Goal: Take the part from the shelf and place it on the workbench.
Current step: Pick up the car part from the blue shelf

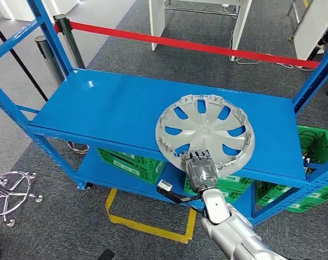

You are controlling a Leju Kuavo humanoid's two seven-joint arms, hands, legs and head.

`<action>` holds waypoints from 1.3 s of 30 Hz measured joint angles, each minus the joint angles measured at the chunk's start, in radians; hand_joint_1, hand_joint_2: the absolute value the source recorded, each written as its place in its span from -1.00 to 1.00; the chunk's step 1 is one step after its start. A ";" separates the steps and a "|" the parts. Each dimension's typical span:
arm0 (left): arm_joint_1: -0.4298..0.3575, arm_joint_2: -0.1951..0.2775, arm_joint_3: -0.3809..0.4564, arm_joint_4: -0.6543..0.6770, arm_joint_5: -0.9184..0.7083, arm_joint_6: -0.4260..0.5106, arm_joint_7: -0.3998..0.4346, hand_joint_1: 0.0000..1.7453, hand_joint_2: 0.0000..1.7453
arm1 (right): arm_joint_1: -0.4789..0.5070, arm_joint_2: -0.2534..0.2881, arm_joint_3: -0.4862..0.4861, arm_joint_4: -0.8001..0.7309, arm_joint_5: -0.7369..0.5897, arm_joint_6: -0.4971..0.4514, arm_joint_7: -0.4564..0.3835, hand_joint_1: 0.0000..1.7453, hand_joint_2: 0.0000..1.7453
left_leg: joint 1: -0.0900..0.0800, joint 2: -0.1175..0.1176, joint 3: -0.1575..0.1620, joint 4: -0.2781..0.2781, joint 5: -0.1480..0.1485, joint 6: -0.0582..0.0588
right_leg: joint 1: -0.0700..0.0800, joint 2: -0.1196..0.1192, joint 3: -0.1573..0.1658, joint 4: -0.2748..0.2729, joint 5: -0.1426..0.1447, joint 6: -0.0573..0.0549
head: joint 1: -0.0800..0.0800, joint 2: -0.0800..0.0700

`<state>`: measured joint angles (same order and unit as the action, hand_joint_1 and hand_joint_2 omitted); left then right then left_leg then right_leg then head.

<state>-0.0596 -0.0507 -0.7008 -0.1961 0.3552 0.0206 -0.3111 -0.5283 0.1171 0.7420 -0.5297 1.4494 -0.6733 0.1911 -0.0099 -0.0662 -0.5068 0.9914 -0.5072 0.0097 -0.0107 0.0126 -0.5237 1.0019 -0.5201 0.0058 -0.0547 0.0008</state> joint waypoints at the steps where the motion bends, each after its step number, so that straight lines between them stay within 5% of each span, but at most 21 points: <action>1: 0.000 0.000 0.000 0.000 0.000 0.000 0.000 -1.00 -1.00 | 0.001 0.000 -0.001 -0.002 0.000 -0.001 -0.002 1.00 1.00 | 0.000 0.000 0.000 0.000 0.000 0.000 | 0.000 0.000 0.000 0.000 0.000 0.000 | 0.000 0.000; 12: 0.002 0.001 0.002 0.000 0.003 0.006 -0.009 -1.00 -1.00 | 0.084 -0.005 -0.054 -0.183 0.010 -0.014 -0.069 1.00 1.00 | 0.000 0.000 0.000 0.000 0.000 0.000 | 0.000 0.000 -0.001 0.000 0.000 0.000 | 0.000 0.000; 23: 0.008 0.001 0.003 0.000 0.010 0.017 -0.012 -1.00 -1.00 | 0.283 -0.044 -0.100 -0.768 0.108 -0.014 -0.158 1.00 1.00 | 0.000 0.000 -0.006 0.000 0.000 0.000 | 0.000 0.000 -0.006 0.000 0.000 0.000 | 0.000 0.000; 27: 0.007 0.001 0.003 0.000 0.007 0.018 -0.011 -1.00 1.00 | 0.295 -0.070 -0.099 -0.959 0.116 -0.014 -0.230 1.00 1.00 | 0.000 0.000 -0.006 0.000 0.000 0.000 | 0.000 0.000 -0.006 0.000 0.000 0.000 | 0.000 0.000; 33: 0.003 0.000 0.003 0.000 0.001 0.023 -0.006 -1.00 1.00 | 0.320 -0.076 -0.111 -1.148 0.118 -0.014 -0.386 1.00 1.00 | 0.000 0.000 -0.006 0.001 0.000 0.000 | 0.000 0.000 -0.006 0.000 0.000 0.000 | 0.000 0.000; 39: 0.001 -0.002 0.003 0.000 0.001 0.026 -0.006 -1.00 1.00 | 0.336 -0.076 -0.117 -1.219 0.118 -0.013 -0.413 1.00 1.00 | 0.000 0.000 -0.006 0.001 0.000 0.000 | 0.000 0.000 -0.006 0.000 0.000 0.000 | 0.000 0.000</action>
<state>-0.0585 -0.0529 -0.6977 -0.1961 0.3563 0.0462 -0.3174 -0.1927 0.0416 0.6252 -1.7488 1.5675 -0.6866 -0.2216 -0.0098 -0.0660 -0.5132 0.9920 -0.5072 0.0099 -0.0110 0.0127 -0.5297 1.0020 -0.5201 0.0059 -0.0546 0.0008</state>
